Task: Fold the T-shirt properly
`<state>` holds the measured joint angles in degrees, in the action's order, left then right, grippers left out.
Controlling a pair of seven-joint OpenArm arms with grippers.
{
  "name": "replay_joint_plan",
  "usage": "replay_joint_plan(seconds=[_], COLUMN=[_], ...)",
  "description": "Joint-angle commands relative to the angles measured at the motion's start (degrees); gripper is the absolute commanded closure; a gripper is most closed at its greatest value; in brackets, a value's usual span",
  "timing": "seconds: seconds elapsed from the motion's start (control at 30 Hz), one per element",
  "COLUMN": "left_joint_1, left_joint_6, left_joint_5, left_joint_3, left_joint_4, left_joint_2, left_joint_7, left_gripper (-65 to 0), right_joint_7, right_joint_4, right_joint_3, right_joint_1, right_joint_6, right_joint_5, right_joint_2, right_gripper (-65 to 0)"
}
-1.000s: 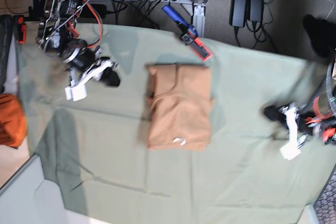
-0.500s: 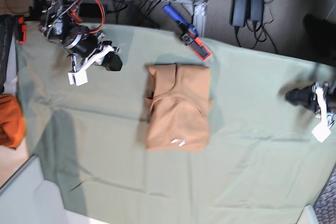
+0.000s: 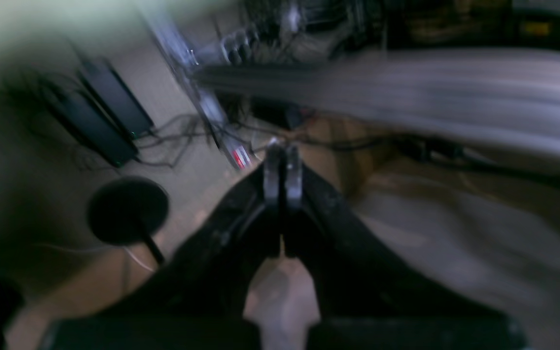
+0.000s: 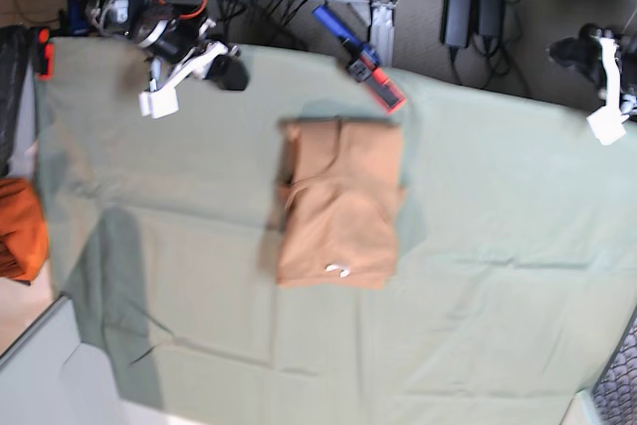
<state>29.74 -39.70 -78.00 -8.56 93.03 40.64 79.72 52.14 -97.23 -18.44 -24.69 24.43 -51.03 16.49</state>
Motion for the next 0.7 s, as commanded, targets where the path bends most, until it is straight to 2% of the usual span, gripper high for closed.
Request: replay_joint_plan(seconds=[0.0, 0.17, 0.37, 0.5, 0.6, 0.67], left_joint_1=[1.90, 9.18, 13.46, 11.21, 6.19, 1.07], left_joint_6=[-0.30, -0.30, -0.30, -0.30, -0.30, 3.41], left_joint_5=[0.87, 17.00, 29.92, 38.91, 44.89, 48.57], left_joint_3=[-0.52, -0.39, 2.38, 9.64, 16.06, 20.26], left_joint_4=[0.76, 0.61, -4.04, -13.51, -24.06, -32.87], left_joint_2=[1.11, -0.68, -5.77, -8.04, -10.40, -12.50], left_joint_7=[0.28, -10.97, -17.53, -24.98, -29.49, -29.59], left_gripper=[0.0, 0.0, 0.0, 0.0, 0.0, 0.0], right_joint_7=[1.09, 1.01, 0.57, -2.56, -3.13, -3.10], right_joint_4=[-1.38, -2.56, -0.20, 4.98, 11.08, 15.89], right_joint_3=[-0.35, -0.31, 1.33, 2.95, 4.22, 5.33], right_joint_1=[-1.62, -7.30, -14.21, -16.63, -15.85, -14.32], right_joint_6=[6.93, 6.93, 6.91, 6.86, 6.80, 6.05], right_joint_5=[0.66, 1.64, 4.76, 6.88, 8.11, 10.10], right_joint_2=[0.66, 0.63, 0.61, 0.63, 0.63, 0.63], right_gripper=[0.0, 0.0, 0.0, 0.0, 0.0, 0.0])
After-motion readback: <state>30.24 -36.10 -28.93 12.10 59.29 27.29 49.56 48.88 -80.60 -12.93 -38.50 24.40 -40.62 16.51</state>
